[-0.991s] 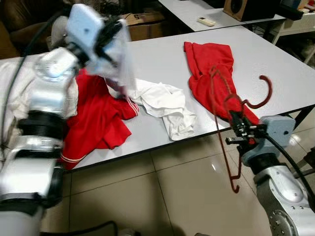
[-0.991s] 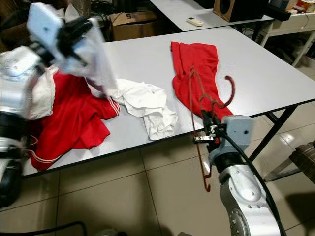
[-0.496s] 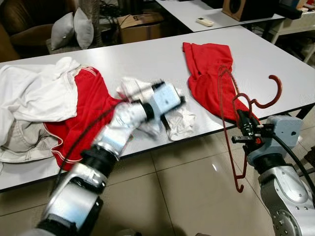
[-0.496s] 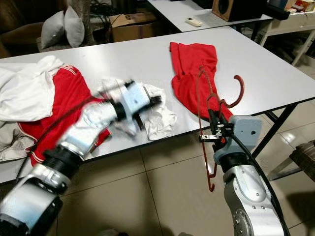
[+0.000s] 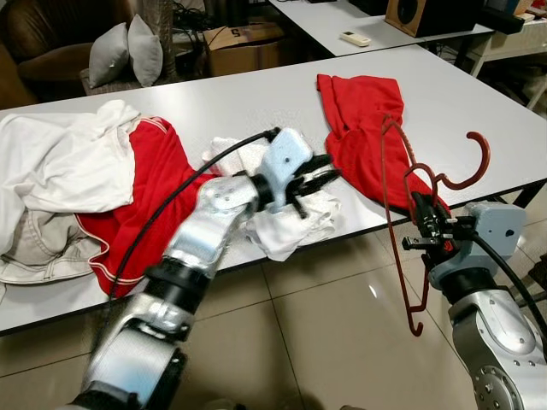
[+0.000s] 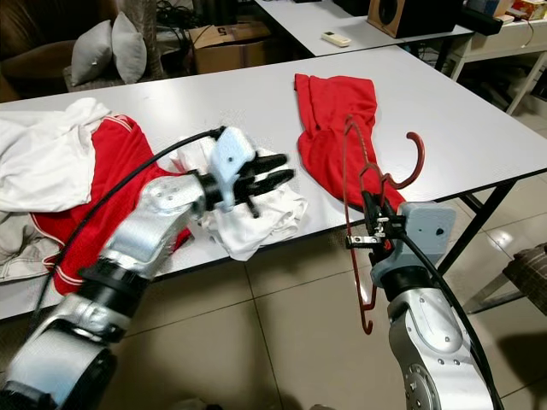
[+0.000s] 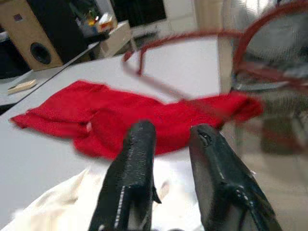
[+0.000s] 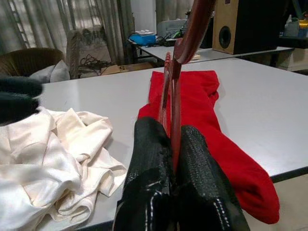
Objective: Hang hanger
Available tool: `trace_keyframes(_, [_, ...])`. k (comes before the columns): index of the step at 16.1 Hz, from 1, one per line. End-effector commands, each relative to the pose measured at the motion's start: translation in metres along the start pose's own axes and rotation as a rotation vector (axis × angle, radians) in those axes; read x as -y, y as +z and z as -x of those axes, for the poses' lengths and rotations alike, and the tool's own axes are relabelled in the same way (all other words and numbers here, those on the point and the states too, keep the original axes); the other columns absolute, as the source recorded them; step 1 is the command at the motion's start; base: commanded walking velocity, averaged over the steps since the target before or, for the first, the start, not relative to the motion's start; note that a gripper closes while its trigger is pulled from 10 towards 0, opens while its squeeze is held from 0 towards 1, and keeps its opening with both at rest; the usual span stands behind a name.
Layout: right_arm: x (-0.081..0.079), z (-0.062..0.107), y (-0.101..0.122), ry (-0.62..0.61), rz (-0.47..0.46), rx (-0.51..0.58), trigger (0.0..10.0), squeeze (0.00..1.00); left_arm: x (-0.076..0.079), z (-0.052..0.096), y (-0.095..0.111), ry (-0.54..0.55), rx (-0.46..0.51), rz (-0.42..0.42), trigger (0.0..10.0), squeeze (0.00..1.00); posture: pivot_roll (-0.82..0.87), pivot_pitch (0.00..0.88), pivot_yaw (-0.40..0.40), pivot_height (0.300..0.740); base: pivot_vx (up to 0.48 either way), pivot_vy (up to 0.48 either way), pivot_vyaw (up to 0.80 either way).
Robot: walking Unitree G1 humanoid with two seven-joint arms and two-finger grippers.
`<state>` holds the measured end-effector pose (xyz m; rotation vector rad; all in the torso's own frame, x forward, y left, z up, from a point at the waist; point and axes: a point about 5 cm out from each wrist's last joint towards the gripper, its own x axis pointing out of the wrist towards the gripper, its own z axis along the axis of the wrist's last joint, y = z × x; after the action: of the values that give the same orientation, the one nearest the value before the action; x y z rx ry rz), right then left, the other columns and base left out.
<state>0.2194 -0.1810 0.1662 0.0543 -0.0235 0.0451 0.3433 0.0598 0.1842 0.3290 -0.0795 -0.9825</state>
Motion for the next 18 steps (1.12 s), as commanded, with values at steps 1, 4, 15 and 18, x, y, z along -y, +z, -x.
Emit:
trace_keyframes(1, [0.005, 0.005, 0.003, -0.017, 0.012, 0.002, 10.0, 0.00, -0.006, 0.010, -0.005, 0.011, -0.041, -0.053, 10.0, 1.00, -0.15, 0.005, 0.087, 0.740, 0.000, 0.000, 0.00])
trace_keyframes(4, [0.017, 0.023, 0.003, -0.002, 0.068, -0.043, 10.0, 0.00, -0.009, 0.051, -0.027, 0.111, -0.044, 0.069, 10.0, 0.00, -0.16, 0.016, 0.095, 0.740, 0.000, 0.000, 0.00])
trace_keyframes(15, [0.012, 0.053, -0.011, -0.122, 0.046, -0.043, 10.0, 0.00, 0.048, 0.093, -0.048, 0.458, -0.014, 0.249, 10.0, 0.00, -0.17, 0.098, 0.030, 0.740, 0.000, 0.000, -0.07])
trace_keyframes(18, [0.005, 0.057, -0.011, -0.116, 0.037, -0.031, 10.0, 0.00, 0.054, 0.093, -0.043, 0.426, -0.007, 0.173, 10.0, 0.00, -0.18, 0.106, 0.046, 0.740, 0.000, -0.160, -0.80])
